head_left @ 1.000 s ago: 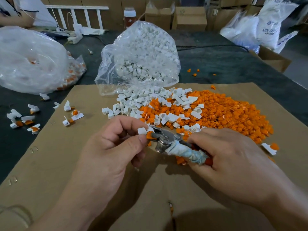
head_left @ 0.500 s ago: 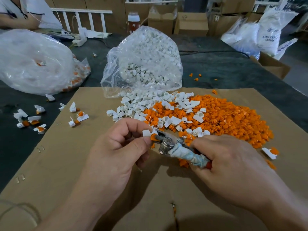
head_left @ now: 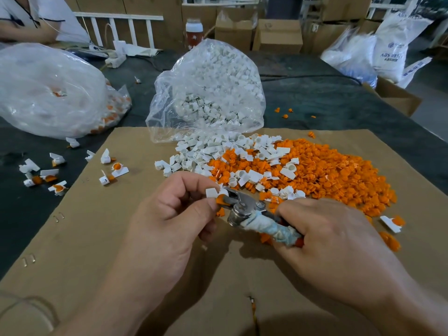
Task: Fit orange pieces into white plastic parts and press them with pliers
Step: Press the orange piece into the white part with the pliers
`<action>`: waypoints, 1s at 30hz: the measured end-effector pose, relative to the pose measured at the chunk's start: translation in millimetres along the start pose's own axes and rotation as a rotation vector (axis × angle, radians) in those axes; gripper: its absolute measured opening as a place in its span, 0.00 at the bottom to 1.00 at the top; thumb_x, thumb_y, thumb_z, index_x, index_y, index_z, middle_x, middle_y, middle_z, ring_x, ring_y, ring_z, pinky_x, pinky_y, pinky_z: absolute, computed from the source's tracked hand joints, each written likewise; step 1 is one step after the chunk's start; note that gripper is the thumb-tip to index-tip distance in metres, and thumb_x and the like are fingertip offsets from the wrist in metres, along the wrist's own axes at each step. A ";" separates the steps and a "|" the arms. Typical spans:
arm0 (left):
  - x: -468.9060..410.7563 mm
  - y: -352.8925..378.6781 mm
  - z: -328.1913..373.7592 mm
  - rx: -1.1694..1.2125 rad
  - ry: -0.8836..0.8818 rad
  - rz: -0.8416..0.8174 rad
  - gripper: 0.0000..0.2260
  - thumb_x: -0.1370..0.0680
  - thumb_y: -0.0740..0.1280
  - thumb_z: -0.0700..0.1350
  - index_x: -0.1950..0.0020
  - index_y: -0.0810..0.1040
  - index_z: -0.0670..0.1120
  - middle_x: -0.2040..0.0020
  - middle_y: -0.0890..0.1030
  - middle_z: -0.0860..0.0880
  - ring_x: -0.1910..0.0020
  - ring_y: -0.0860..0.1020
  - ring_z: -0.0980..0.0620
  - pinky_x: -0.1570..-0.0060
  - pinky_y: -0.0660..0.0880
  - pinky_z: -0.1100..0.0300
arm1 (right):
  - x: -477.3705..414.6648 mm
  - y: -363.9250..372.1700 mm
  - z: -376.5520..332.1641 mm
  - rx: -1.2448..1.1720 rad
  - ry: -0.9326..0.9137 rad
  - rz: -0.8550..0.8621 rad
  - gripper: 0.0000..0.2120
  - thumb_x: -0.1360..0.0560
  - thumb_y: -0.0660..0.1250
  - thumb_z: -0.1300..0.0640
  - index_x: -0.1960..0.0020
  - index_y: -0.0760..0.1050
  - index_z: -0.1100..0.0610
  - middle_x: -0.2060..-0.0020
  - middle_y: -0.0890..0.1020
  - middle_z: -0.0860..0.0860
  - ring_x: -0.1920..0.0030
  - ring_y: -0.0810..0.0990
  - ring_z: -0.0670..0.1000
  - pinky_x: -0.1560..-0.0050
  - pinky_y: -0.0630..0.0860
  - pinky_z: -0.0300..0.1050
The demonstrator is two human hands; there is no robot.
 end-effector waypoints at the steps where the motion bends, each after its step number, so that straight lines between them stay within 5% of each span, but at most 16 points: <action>1: -0.2 -0.3 -0.1 -0.019 0.001 0.010 0.05 0.31 0.71 0.46 0.57 0.83 0.52 0.68 0.78 0.50 0.69 0.76 0.54 0.69 0.75 0.64 | -0.3 0.6 0.5 -0.001 0.005 0.004 0.08 0.30 0.67 0.47 0.63 0.70 0.48 0.71 0.71 0.42 0.71 0.69 0.47 0.72 0.65 0.43; 3: -1.1 -1.8 -2.2 -0.069 -0.007 0.050 0.07 0.27 0.72 0.40 0.57 0.82 0.53 0.69 0.78 0.50 0.70 0.76 0.53 0.70 0.74 0.64 | -1.1 2.5 4.2 0.008 0.018 -0.002 0.08 0.29 0.65 0.44 0.59 0.75 0.48 0.68 0.74 0.42 0.67 0.72 0.47 0.67 0.71 0.46; 6: -3.4 -5.8 -6.8 -0.084 -0.087 0.127 0.09 0.26 0.69 0.36 0.59 0.81 0.50 0.72 0.75 0.48 0.74 0.74 0.54 0.73 0.72 0.66 | -3.7 3.0 15.2 0.096 0.073 -0.011 0.20 0.28 0.61 0.36 0.47 0.78 0.49 0.60 0.78 0.44 0.59 0.76 0.51 0.58 0.73 0.52; 13: 1.5 7.8 -17.3 -0.165 -0.281 0.012 0.12 0.24 0.68 0.37 0.60 0.83 0.54 0.72 0.78 0.50 0.73 0.77 0.56 0.73 0.74 0.65 | -10.2 16.2 21.6 0.184 0.142 -0.212 0.38 0.36 0.42 0.24 0.36 0.68 0.41 0.46 0.74 0.41 0.44 0.69 0.48 0.44 0.62 0.49; 17: 3.8 9.3 -18.1 -0.186 -0.286 0.013 0.13 0.23 0.67 0.38 0.59 0.83 0.55 0.71 0.79 0.50 0.72 0.79 0.56 0.71 0.75 0.64 | -9.4 10.6 18.1 0.107 0.104 -0.099 0.31 0.31 0.53 0.29 0.37 0.73 0.47 0.45 0.75 0.44 0.41 0.71 0.51 0.41 0.63 0.51; 21: 8.2 15.1 -13.8 -0.253 -0.210 -0.014 0.12 0.23 0.68 0.41 0.56 0.81 0.59 0.71 0.81 0.50 0.73 0.80 0.54 0.69 0.76 0.60 | -8.0 1.5 -7.1 -0.057 -0.097 0.116 0.17 0.26 0.59 0.41 0.49 0.77 0.51 0.55 0.79 0.46 0.54 0.77 0.50 0.54 0.73 0.50; 25: 13.5 20.7 -7.5 -0.257 -0.081 -0.054 0.04 0.26 0.70 0.51 0.54 0.81 0.61 0.70 0.81 0.52 0.72 0.79 0.55 0.68 0.75 0.60 | -7.6 5.4 -14.0 -0.068 -0.158 0.076 0.13 0.21 0.58 0.49 0.53 0.79 0.52 0.60 0.79 0.47 0.59 0.77 0.50 0.59 0.74 0.49; 30: 14.2 19.9 -10.8 -0.104 -0.095 -0.092 0.08 0.30 0.69 0.52 0.52 0.83 0.55 0.68 0.82 0.49 0.70 0.79 0.53 0.69 0.76 0.62 | -4.9 5.4 -9.9 -0.116 -0.157 0.050 0.12 0.21 0.58 0.52 0.51 0.79 0.54 0.59 0.78 0.48 0.59 0.76 0.50 0.60 0.75 0.49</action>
Point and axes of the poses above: each hand's wrist, its own x-axis away from the middle knuckle, its own y-axis out of the palm, z = x × y, the point moved 3 cm from there along -x, towards the middle knuckle
